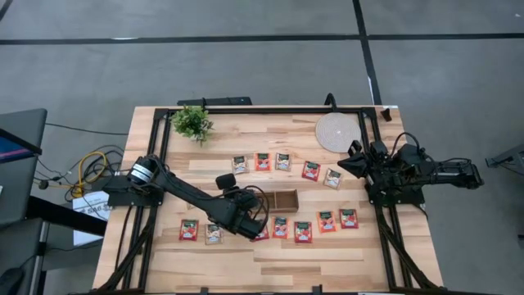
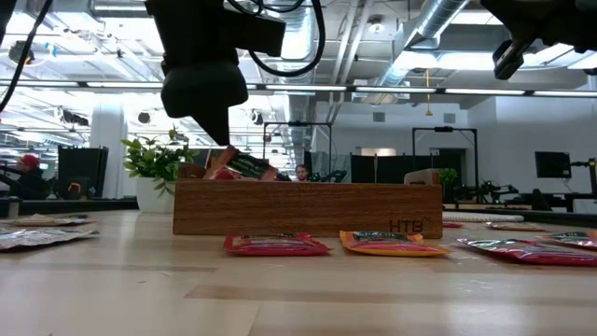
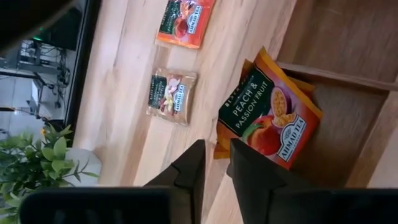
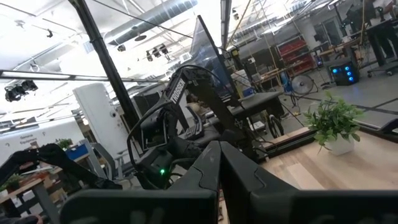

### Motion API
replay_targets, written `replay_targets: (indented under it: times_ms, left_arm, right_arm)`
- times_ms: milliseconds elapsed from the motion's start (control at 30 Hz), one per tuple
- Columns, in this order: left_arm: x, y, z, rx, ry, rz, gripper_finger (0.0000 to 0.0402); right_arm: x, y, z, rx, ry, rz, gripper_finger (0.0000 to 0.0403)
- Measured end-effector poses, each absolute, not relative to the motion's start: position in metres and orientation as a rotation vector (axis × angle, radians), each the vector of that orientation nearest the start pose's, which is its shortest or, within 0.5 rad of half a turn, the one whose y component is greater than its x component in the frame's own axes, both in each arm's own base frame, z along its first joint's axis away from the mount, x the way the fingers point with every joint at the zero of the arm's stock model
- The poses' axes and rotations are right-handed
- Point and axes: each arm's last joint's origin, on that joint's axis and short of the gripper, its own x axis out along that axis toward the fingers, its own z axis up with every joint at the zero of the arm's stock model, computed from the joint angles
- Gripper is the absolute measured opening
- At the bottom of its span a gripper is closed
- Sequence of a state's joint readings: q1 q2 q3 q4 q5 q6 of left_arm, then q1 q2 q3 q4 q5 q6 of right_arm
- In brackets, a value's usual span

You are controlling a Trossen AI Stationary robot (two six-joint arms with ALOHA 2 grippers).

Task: Pick & Place Tea
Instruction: Put the orange tea bag into the left section of the wooden organizer

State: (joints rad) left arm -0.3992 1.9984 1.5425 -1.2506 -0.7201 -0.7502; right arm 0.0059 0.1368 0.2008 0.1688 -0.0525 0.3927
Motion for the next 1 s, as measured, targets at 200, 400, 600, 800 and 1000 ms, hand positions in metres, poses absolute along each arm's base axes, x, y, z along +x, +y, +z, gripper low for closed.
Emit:
replay_targets:
  times_ms: [200,400,600,800,1000]
  left_arm:
    - [0.343,-0.125,0.201,0.266,1.226,0.712,0.0074]
    - [0.35,-0.126,0.218,0.252,1.151,0.743,0.0074]
    - [0.354,-0.115,0.246,0.354,1.058,0.841,0.0074]
    - [0.361,-0.07,0.255,0.173,1.146,0.885,0.0074]
    - [0.371,-0.04,0.254,0.007,1.215,0.848,0.0074]
  right_arm:
    - [0.093,0.002,0.237,0.385,-0.218,0.103,0.0]
    - [0.093,0.002,0.237,0.385,-0.219,0.103,0.0]
    - [0.093,0.002,0.237,0.385,-0.219,0.103,0.0]
    - [0.093,0.002,0.237,0.385,-0.22,0.103,0.0]
    - [0.093,0.002,0.237,0.385,-0.219,0.103,0.0]
